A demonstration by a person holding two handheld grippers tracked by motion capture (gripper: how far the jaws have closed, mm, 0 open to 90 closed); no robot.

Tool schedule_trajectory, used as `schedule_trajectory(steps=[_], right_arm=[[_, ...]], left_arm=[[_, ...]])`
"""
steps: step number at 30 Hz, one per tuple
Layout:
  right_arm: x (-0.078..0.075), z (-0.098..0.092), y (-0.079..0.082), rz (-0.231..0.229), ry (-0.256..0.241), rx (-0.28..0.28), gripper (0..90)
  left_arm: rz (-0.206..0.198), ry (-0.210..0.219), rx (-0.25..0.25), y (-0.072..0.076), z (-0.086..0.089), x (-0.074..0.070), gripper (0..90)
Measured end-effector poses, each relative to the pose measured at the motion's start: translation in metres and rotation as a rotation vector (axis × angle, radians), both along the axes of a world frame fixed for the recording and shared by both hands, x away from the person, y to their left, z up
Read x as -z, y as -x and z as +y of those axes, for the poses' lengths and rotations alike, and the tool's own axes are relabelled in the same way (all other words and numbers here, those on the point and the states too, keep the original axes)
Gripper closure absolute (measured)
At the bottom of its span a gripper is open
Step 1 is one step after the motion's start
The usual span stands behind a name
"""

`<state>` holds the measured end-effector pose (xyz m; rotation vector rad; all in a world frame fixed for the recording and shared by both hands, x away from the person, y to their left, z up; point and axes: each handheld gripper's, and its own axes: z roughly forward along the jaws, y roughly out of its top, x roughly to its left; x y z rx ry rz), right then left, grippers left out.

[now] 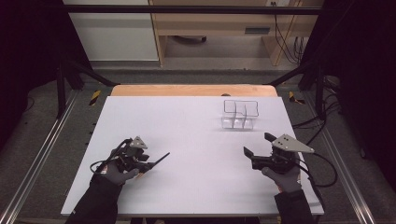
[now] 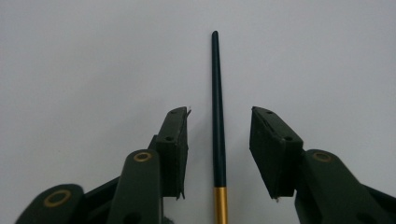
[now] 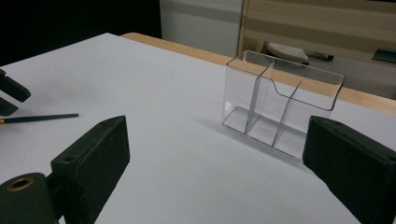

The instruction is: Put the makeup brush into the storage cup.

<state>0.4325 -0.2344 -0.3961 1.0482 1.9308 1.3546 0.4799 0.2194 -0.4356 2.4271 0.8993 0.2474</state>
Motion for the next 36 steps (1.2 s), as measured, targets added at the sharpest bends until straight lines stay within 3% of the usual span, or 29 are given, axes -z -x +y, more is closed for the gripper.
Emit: schedule_trajectory(steps=[6,16,27,36], right_arm=[[0.0,0.0,0.0,0.001,0.0,-0.003,8.1],[0.0,0.0,0.0,0.006,-0.004,-0.005,8.2],[0.0,0.0,0.0,0.008,-0.004,-0.006,8.2],[0.0,0.0,0.0,0.008,-0.004,-0.007,8.2]], left_arm=[[0.027,-0.067,0.022,-0.005,-0.013,-0.002,47.5],[0.08,-0.118,0.03,-0.013,-0.019,0.001,46.2],[0.141,-0.169,0.026,-0.016,-0.024,0.01,56.7],[0.163,-0.178,0.016,-0.016,-0.022,0.011,66.3]])
